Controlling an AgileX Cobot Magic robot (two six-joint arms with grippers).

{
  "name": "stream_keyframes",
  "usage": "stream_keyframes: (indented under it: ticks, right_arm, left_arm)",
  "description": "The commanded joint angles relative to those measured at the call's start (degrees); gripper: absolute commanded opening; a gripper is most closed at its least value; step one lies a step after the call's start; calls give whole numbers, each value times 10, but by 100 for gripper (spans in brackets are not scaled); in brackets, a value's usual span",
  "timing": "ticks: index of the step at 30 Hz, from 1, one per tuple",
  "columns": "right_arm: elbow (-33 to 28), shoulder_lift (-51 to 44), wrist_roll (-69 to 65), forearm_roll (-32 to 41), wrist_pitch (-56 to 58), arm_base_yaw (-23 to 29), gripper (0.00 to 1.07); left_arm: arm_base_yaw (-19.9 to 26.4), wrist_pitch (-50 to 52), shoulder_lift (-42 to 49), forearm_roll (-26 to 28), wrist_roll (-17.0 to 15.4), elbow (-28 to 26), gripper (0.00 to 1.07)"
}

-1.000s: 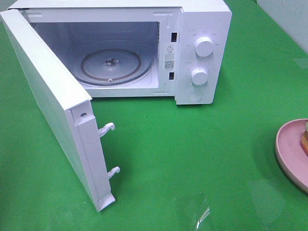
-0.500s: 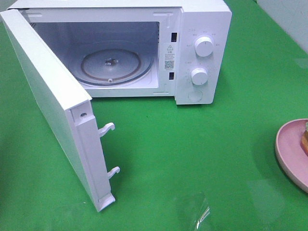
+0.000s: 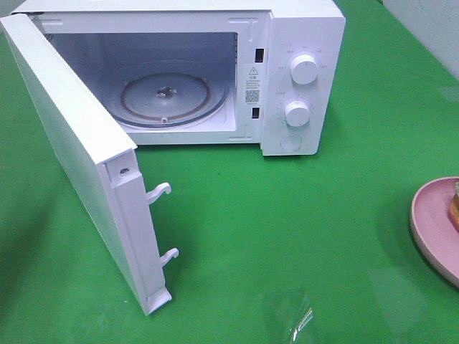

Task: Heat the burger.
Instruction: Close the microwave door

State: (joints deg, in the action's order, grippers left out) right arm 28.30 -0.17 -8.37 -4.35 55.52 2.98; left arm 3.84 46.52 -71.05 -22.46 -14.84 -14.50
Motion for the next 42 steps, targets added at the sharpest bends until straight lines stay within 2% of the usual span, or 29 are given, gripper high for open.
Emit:
stream_keyframes:
  ticks: [1, 5, 7, 8, 9, 10, 11, 15, 18, 19, 27, 31, 33, 38, 40, 42]
  right_arm:
    - [-1, -15, 3, -1, -6, -3, 76]
    - [-1, -15, 3, -1, -6, -3, 76]
    - [-1, -15, 3, -1, -6, -3, 76]
    - [-1, -15, 3, -1, -6, -3, 76]
    - [-1, -15, 3, -1, -6, -3, 76]
    - [-1, -15, 3, -1, -6, -3, 76]
    - [-1, -15, 3, -1, -6, -3, 76]
    - [-1, -15, 3, -1, -6, -3, 76]
    - [-1, -15, 3, -1, -6, -3, 76]
    - [-1, -15, 3, -1, -6, -3, 76]
    - [-1, -15, 3, -1, -6, -3, 76]
    - [-1, -15, 3, -1, -6, -3, 76]
    - [-1, -15, 3, -1, -6, -3, 76]
    - [-1, -15, 3, -1, -6, -3, 76]
    - [-1, -15, 3, -1, -6, -3, 76]
    - [-1, -15, 3, -1, -6, -3, 76]
  left_arm:
    - [1, 21, -23, -48, -29, -15, 0]
    - [-5, 23, -50, -71, -47, -32, 0]
    - [-39, 22, -84, -66, -26, -53, 0]
    - [-39, 22, -84, -66, -26, -53, 0]
    - [-60, 22, -97, -44, -20, -63, 0]
    - [-60, 22, -97, -44, -20, -63, 0]
    - [-78, 22, -109, -14, -14, -72, 0]
    - [-112, 22, -131, 11, 7, -85, 0]
    - [-121, 21, -137, 22, 10, -89, 0]
    - [-142, 22, -155, 48, 11, -98, 0]
    - [-174, 22, -190, 62, 14, -119, 0]
    - [-199, 18, -205, 88, 16, -140, 0]
    - [-232, 3, -226, 120, 26, -171, 0]
    - [-256, 2, -243, 143, 35, -192, 0]
    - [-282, -14, -260, 170, 52, -218, 0]
    - [-289, -22, -265, 178, 60, -226, 0]
